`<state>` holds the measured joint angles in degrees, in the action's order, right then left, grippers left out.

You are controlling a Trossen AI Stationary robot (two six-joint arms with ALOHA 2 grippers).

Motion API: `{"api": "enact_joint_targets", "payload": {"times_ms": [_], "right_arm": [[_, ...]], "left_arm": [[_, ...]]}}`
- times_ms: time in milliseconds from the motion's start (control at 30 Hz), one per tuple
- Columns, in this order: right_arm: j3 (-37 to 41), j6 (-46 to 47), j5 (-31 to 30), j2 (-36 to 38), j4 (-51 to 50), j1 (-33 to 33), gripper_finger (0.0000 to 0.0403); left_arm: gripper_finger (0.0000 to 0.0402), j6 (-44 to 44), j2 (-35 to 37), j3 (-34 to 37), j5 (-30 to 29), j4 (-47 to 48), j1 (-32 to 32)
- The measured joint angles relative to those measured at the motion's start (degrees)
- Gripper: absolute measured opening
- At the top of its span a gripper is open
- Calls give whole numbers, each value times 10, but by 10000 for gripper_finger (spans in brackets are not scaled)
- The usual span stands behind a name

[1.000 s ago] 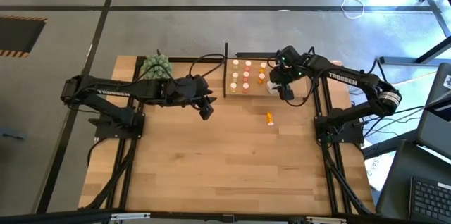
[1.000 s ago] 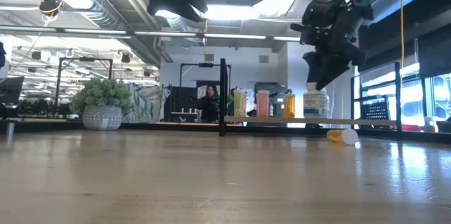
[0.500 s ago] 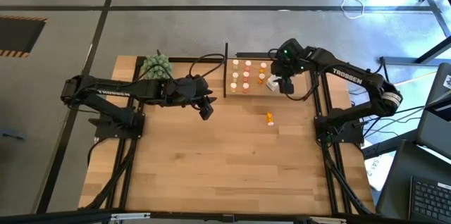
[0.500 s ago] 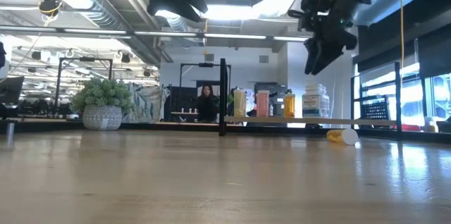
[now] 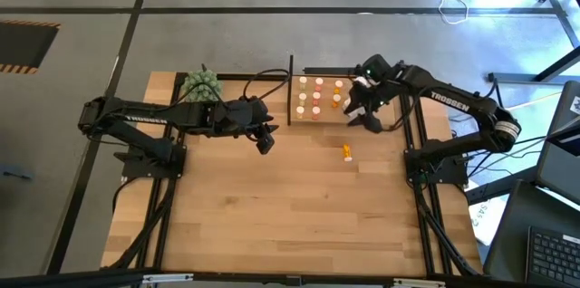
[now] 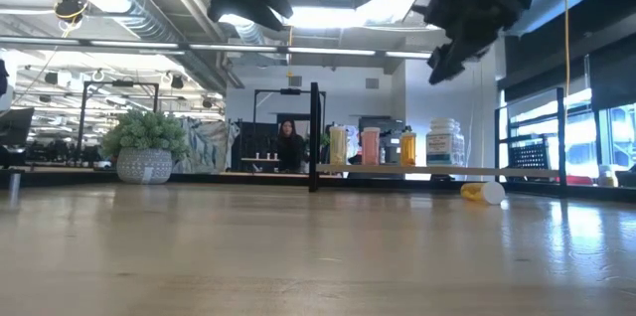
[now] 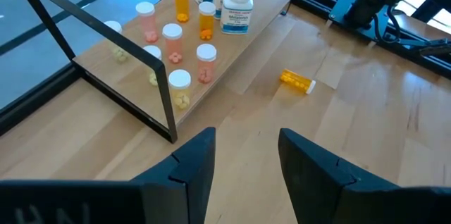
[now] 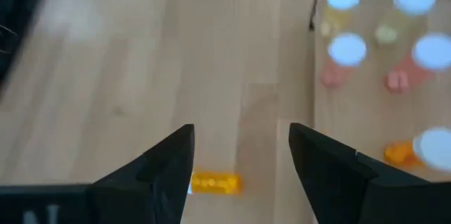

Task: Pick and place medicine bottles onto shelf by color
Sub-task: Put the white pill bottle on the shelf aligned with the other white pill bottles

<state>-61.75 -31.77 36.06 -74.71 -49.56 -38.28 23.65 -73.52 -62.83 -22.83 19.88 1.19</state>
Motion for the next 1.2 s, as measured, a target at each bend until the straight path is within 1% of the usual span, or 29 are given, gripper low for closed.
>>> {"api": "enact_joint_targets", "payload": {"times_ms": [33, 133, 200, 333, 400, 467, 533, 600, 733, 800, 1000, 1133, 1200], "right_arm": [[9, 1, -8, 0, 6, 4, 234], [38, 2, -61, -3, 30, 18, 234], [57, 2, -86, -3, 51, 25, 234], [88, 4, -99, -3, 112, 28, 234], [92, 19, -109, -3, 146, 28, 234], [86, 45, -153, -2, 168, 28, 234], [68, 61, -210, -2, 163, 28, 234], [42, 60, -243, -2, 155, 27, 234], [-6, 51, -240, -2, 145, 11, 234], [-27, 64, -240, -2, 143, 4, 234], [-71, 190, -239, -2, 138, 0, 234], [-78, 216, -244, -1, 137, 0, 234], [-78, 243, -251, -1, 135, 0, 233]], "left_arm": [[150, -1, 0, 0, 0, 0, 0], [150, -2, 0, 0, 0, 0, 0], [150, -3, 0, 0, 0, 0, 0], [150, -3, 0, 0, 0, 0, 0], [150, -3, 0, 0, 0, 0, 0], [150, -3, 0, 0, 0, 0, 0], [150, -3, 0, 0, 0, 1, 0], [150, -3, 0, 0, 0, 1, 0], [150, -3, 0, 0, 0, 1, 0], [150, -7, 0, 0, 0, 1, 0], [150, -18, 0, 0, 0, 1, 0], [150, -18, 0, 0, 0, 1, 0], [150, -18, 0, 0, 0, 1, 0]]}}
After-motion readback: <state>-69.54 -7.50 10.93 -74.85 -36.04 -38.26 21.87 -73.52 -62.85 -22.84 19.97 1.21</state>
